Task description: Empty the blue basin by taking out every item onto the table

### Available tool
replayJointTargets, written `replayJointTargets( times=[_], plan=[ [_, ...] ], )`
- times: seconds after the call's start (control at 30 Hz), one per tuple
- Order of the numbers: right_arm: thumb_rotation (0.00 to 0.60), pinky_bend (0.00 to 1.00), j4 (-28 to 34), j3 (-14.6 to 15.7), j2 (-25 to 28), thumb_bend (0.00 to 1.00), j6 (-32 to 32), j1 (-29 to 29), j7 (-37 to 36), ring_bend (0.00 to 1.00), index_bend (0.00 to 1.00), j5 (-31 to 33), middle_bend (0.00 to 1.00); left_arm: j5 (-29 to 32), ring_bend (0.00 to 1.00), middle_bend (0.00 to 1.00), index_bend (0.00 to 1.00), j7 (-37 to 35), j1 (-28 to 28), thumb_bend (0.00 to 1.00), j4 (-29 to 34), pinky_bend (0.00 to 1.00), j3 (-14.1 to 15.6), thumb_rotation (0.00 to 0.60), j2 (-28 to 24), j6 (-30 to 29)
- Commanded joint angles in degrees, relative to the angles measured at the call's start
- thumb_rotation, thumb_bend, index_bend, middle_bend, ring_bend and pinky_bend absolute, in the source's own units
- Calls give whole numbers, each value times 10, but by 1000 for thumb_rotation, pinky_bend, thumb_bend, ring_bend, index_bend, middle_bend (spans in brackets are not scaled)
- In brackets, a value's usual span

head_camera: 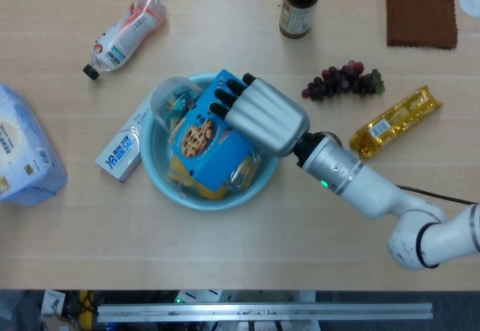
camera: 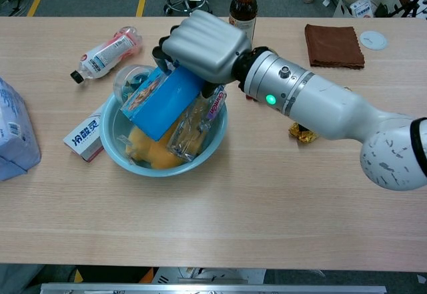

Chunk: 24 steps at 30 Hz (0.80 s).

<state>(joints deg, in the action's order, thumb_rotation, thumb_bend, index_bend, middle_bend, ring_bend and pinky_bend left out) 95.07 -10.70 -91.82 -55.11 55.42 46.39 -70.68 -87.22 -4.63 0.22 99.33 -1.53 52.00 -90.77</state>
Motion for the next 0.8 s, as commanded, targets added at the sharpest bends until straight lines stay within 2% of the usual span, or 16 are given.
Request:
replayJointTargets(
  times=[0.03, 0.23, 0.47, 0.63, 0.8],
  plan=[
    [600, 720, 18, 3, 22, 284, -19, -12, -15, 622, 699, -18, 620, 0, 20, 41, 58, 0, 0, 166, 0, 133, 0, 600, 0, 0],
    [600, 724, 75, 8, 93, 283, -66, -48, -44, 629, 700, -48, 620, -3, 20, 41, 58, -1, 1, 166, 0, 133, 1, 600, -1, -2],
    [600, 732, 140, 28, 207, 283, -119, -111, -92, 634, 700, -80, 620, -7, 20, 43, 58, 1, 2, 166, 3, 133, 0, 600, -2, -4],
    [600, 732, 146, 52, 265, 283, -141, -154, -109, 635, 700, -88, 620, -14, 20, 43, 58, 10, -3, 166, 10, 133, 0, 600, -1, 1],
    [600, 732, 132, 68, 298, 284, -156, -188, -143, 635, 700, -94, 620, -22, 20, 43, 58, 19, -9, 166, 16, 133, 1, 600, 1, 5]
  ],
)
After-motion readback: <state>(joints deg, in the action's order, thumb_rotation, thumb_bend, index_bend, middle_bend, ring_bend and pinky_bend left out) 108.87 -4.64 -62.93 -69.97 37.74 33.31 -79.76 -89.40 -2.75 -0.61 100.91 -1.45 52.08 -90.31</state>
